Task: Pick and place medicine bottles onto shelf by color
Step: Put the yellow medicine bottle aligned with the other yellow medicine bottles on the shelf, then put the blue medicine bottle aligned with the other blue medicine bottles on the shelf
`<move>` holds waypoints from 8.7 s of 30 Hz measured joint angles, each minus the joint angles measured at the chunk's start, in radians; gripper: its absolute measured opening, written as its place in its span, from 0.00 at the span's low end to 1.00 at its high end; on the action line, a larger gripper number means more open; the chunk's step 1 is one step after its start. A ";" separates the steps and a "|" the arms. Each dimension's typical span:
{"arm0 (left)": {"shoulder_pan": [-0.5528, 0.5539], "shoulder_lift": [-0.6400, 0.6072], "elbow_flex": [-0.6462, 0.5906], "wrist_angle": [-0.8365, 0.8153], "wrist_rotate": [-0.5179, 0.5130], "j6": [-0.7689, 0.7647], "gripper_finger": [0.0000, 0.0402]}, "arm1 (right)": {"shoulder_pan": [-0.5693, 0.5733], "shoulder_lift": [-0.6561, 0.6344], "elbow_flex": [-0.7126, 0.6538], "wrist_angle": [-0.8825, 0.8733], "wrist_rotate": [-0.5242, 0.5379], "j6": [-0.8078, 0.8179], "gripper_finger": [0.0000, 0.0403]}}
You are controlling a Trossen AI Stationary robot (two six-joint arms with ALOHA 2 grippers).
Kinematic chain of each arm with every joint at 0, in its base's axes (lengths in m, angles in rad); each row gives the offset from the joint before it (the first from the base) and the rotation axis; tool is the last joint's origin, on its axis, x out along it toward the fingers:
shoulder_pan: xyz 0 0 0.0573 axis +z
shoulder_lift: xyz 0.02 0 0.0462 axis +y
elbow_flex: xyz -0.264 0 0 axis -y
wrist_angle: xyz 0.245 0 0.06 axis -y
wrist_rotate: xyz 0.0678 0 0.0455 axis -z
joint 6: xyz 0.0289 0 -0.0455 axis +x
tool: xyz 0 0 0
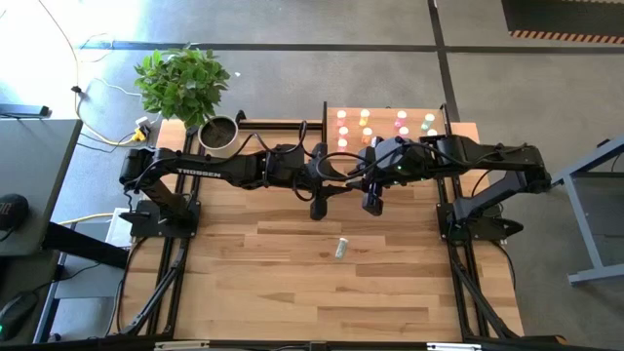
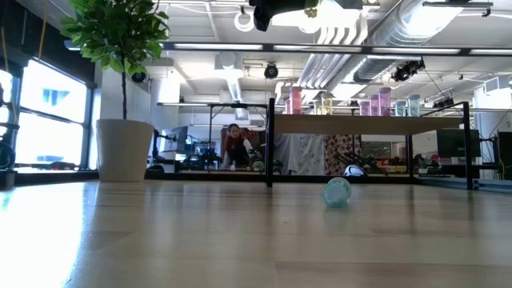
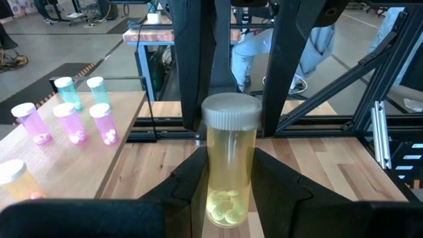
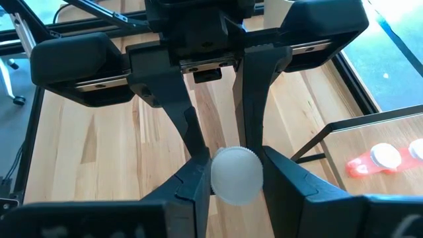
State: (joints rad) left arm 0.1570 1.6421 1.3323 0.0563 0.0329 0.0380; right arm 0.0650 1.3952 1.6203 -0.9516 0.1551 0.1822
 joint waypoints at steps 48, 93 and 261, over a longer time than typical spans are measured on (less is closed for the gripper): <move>0.007 -0.005 0.000 -0.017 -0.125 0.048 0.57 | -0.381 -0.165 -0.215 -0.023 0.114 -0.007 0.24; 0.007 -0.005 0.000 -0.016 -0.134 -0.001 0.57 | -0.531 -0.064 -0.414 0.191 -0.091 -0.321 0.24; -0.307 0.532 0.001 -0.140 -0.371 -0.539 0.22 | -0.317 -0.060 0.000 -0.190 0.000 0.232 0.34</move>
State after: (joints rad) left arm -0.1501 2.1741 1.3330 -0.0842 -0.3386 -0.5009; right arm -0.2523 1.3350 1.6203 -1.1412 0.1550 0.4142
